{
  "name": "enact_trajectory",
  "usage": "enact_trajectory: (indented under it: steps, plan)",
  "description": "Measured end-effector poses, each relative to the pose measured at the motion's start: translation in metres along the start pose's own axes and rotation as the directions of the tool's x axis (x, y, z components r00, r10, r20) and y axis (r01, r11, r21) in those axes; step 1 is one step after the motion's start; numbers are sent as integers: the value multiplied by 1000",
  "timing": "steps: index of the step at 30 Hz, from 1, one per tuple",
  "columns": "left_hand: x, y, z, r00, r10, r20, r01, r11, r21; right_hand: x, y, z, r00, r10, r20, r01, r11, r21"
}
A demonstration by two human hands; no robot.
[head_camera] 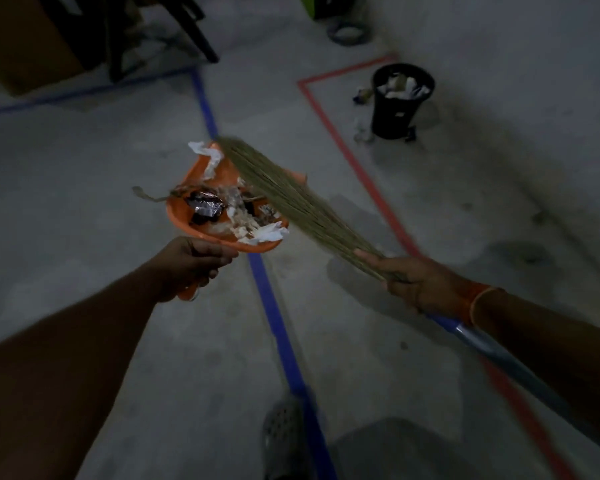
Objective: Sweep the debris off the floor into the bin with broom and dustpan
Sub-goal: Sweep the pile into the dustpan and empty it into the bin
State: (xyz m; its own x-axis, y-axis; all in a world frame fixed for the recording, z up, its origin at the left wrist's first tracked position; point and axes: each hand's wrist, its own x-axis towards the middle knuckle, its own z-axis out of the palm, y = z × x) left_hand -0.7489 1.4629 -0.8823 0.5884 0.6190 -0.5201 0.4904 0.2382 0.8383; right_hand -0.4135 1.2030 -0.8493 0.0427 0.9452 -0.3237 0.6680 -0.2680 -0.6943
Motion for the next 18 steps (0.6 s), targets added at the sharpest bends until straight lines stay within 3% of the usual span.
enact_trajectory:
  steps: [7,18]
  plan:
    - [135,91,60,997,12,70,-14,1000,25,36,67,-103,988,149,-32,-149,989,-9]
    - [328,244,161,996,11,88,-23,990,138,109,178,-259,975,191,-115,-172,973,157]
